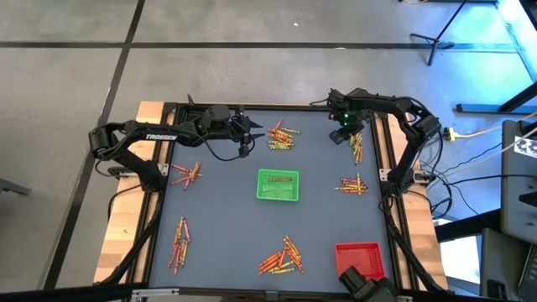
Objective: Sort crayons
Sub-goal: Put the green crayon into the black bin
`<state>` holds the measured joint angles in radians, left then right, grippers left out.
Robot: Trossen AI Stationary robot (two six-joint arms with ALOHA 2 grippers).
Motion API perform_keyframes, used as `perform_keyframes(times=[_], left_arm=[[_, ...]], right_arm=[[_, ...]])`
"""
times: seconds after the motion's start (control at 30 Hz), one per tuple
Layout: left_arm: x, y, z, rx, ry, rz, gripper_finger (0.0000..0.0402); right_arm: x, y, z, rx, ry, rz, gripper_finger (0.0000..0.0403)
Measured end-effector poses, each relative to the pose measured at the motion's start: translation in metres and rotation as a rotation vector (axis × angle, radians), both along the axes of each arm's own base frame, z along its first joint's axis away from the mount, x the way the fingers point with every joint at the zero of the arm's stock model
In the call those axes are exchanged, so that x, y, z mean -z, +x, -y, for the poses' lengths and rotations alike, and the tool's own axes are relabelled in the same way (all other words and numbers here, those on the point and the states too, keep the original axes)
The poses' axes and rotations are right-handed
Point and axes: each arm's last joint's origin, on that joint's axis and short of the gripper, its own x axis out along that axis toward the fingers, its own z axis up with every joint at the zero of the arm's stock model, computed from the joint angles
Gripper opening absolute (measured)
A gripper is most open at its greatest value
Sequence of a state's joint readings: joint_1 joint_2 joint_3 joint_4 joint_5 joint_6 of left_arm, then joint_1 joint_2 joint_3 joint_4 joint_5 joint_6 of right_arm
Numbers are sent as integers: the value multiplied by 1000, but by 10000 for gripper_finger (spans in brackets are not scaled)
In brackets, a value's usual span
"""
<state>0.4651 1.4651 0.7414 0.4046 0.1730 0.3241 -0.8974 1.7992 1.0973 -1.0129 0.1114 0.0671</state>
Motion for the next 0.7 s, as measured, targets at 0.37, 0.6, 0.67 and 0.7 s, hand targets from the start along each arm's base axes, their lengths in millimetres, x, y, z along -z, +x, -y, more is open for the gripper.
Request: perform_keyframes(times=[0.37, 0.6, 0.67, 0.7], left_arm=[[0, 0, 0, 3, 0, 1, 119], [0, 0, 0, 4, -1, 2, 119], [0, 0, 0, 4, -1, 2, 119], [0, 0, 0, 4, -1, 2, 119]], right_arm=[[9, -3, -3, 2, -7, 1, 149], [10, -4, -2, 41, -56, -40, 149], [10, -3, -2, 47, -51, -19, 149], [10, -2, -1, 51, -53, -12, 149]])
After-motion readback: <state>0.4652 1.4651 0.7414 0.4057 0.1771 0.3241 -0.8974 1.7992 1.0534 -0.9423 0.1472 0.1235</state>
